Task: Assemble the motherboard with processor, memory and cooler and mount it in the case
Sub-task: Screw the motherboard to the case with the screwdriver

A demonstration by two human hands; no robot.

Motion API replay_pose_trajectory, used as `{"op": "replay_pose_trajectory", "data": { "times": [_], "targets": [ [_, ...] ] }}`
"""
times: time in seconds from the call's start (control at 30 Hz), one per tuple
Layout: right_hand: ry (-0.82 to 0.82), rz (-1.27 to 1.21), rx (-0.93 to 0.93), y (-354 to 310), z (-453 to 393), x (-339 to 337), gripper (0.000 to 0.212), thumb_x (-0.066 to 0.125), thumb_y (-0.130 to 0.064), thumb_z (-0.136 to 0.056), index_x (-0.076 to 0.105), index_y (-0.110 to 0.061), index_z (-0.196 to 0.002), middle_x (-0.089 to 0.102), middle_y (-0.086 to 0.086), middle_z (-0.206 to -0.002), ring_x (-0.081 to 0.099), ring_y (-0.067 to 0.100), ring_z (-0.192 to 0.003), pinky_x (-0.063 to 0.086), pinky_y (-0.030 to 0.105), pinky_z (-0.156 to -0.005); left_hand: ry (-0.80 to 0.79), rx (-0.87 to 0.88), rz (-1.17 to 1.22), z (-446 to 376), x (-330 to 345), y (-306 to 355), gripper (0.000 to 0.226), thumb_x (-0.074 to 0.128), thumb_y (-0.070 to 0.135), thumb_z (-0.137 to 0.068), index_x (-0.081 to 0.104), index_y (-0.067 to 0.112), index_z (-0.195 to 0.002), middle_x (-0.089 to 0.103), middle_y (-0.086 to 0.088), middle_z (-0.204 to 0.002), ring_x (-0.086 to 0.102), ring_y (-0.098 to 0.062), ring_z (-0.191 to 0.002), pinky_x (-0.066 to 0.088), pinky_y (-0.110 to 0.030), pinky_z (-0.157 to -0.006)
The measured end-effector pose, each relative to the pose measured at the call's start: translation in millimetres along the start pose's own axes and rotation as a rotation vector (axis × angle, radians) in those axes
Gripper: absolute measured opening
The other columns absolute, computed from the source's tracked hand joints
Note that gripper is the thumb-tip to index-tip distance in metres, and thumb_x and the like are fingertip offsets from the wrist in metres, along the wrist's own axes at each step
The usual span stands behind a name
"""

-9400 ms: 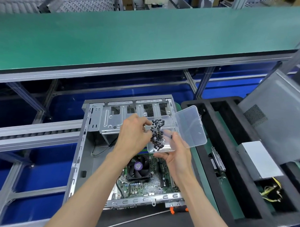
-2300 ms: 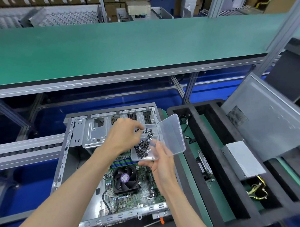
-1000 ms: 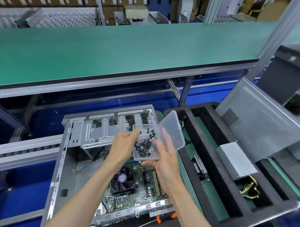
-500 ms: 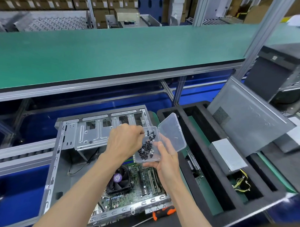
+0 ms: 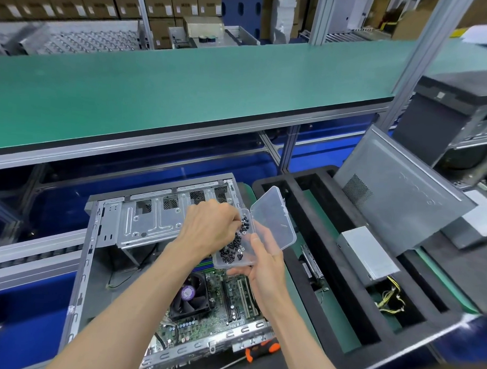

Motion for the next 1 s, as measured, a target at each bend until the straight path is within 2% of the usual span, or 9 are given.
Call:
{"op": "replay_pose_trajectory", "data": {
  "times": [0.07,0.17,0.33,0.4,0.5,0.63,0.73,0.83,1.0],
  "targets": [
    [-0.013,0.020,-0.004,1,0,0,0.034,0.051,-0.029,-0.101,0.059,-0.038,-0.132,0.065,0.002,-0.127,0.073,0.036,-0.089,0.060,0.043,-0.062,-0.001,-0.009,0.024,1,-1,1,0.017,0.056,0.033,-0.089,0.071,0.025,-0.086,0.059,0.003,-0.059,0.065,-0.026,-0.072,0.041,-0.033,-0.061],
    [-0.002,0.027,-0.019,1,-2,-1,0.033,0.050,-0.027,-0.103,0.059,-0.042,-0.131,0.069,-0.016,-0.114,0.075,0.023,-0.083,0.061,0.048,-0.064,0.118,-0.144,0.407,4,-11,-11,0.017,0.056,0.023,-0.089,0.061,0.023,-0.073,0.055,0.011,-0.059,0.056,-0.007,-0.060,0.045,-0.029,-0.060],
    [0.019,0.016,-0.032,-1,-6,-3,0.035,0.051,-0.025,-0.103,0.056,-0.041,-0.134,0.067,-0.026,-0.111,0.075,0.015,-0.084,0.061,0.054,-0.067,0.250,-0.735,1.783,26,5,-48,0.022,0.041,0.016,-0.078,0.039,0.020,-0.057,0.025,0.006,-0.051,0.015,-0.010,-0.042,0.015,-0.018,-0.037],
    [0.026,0.007,-0.031,-3,-5,-3,0.037,0.052,-0.023,-0.103,0.055,-0.042,-0.135,0.059,-0.018,-0.129,0.073,0.013,-0.095,0.061,0.048,-0.065,0.199,-0.870,1.759,34,14,-55,0.024,0.038,0.013,-0.082,0.040,0.016,-0.058,0.024,0.005,-0.050,0.014,-0.009,-0.041,0.013,-0.017,-0.036],
    [0.030,-0.014,-0.041,-6,-4,-3,0.045,0.051,-0.017,-0.104,0.050,-0.045,-0.139,0.047,-0.004,-0.146,0.067,0.015,-0.111,0.061,0.041,-0.062,0.008,-0.854,1.290,41,23,-55,0.031,0.049,0.025,-0.095,0.053,0.006,-0.070,0.027,0.007,-0.048,0.021,-0.011,-0.038,0.021,-0.024,-0.042],
    [0.000,-0.028,-0.080,-18,-4,-6,0.052,0.053,-0.014,-0.104,0.042,-0.046,-0.144,0.058,-0.038,-0.122,0.068,0.014,-0.110,0.061,0.038,-0.064,-0.135,-0.735,1.183,38,35,-42,0.051,0.057,0.049,-0.095,0.069,0.002,-0.079,0.039,0.008,-0.044,0.025,-0.014,-0.038,0.023,-0.022,-0.041],
    [-0.054,-0.012,-0.101,-28,-5,-9,0.058,0.056,-0.016,-0.102,0.035,-0.044,-0.149,0.064,-0.030,-0.120,0.069,0.027,-0.107,0.061,0.036,-0.066,-0.157,-0.692,1.046,34,35,-37,0.052,0.057,0.056,-0.093,0.069,0.008,-0.076,0.054,0.010,-0.049,0.032,-0.010,-0.037,0.030,-0.020,-0.041],
    [-0.128,-0.002,-0.076,-32,-3,-5,0.070,0.071,-0.017,-0.092,0.040,-0.043,-0.148,0.058,-0.007,-0.140,0.067,0.037,-0.110,0.061,0.040,-0.073,-0.225,-0.696,1.252,30,46,-27,0.056,0.054,0.055,-0.095,0.062,0.002,-0.079,0.038,0.005,-0.048,0.023,-0.013,-0.039,0.024,-0.020,-0.039],
    [-0.196,0.097,-0.070,-34,-5,-9,0.087,0.082,0.004,-0.069,0.051,-0.030,-0.144,0.066,0.001,-0.128,0.067,0.029,-0.112,0.057,0.038,-0.087,-0.265,-0.686,1.551,31,56,-17,0.073,0.042,0.060,-0.099,0.071,-0.006,-0.100,0.022,0.004,-0.053,0.014,-0.012,-0.043,0.017,-0.020,-0.040]
  ]
}}
Point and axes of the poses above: each hand's wrist, its own z-axis away from the middle knuckle, its own x-axis out of the palm, y = z × x, the point moved 6 cm from there along -z, towards the middle knuckle
